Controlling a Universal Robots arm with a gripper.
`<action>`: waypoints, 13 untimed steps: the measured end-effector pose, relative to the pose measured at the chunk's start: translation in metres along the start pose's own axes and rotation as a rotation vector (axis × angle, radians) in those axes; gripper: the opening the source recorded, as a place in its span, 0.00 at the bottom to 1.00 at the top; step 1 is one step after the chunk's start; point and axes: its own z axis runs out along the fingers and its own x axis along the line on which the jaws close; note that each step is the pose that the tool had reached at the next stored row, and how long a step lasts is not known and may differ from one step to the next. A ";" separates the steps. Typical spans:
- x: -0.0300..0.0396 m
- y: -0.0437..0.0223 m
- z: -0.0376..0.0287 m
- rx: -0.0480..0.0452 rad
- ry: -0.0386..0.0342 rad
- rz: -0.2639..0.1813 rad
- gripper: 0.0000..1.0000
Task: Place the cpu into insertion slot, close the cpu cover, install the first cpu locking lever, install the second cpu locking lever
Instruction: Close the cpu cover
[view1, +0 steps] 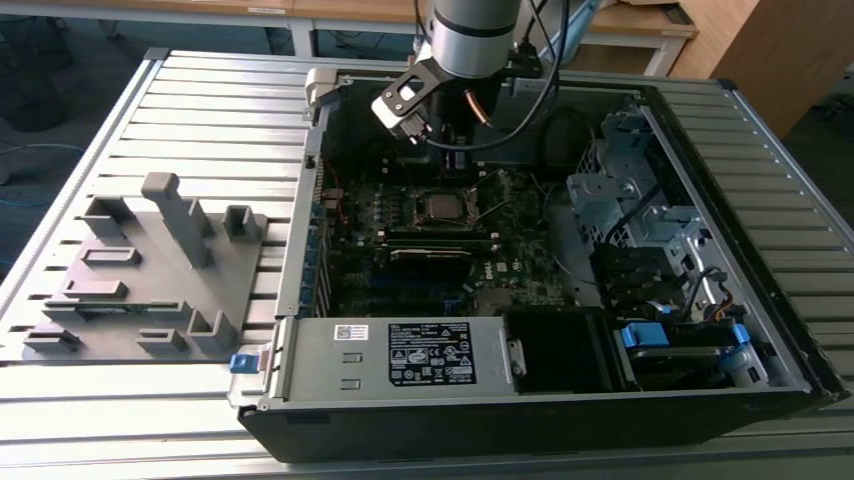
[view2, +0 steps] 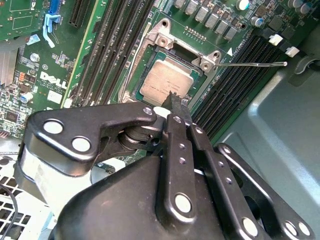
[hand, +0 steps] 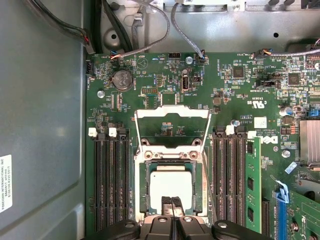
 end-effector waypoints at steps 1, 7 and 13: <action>0.0000 0.0000 0.0000 0.0000 0.0001 0.000 0.10; 0.0000 0.0000 -0.0007 0.0000 0.0000 0.000 0.10; 0.0001 0.0000 -0.0039 0.0001 -0.0001 0.000 0.10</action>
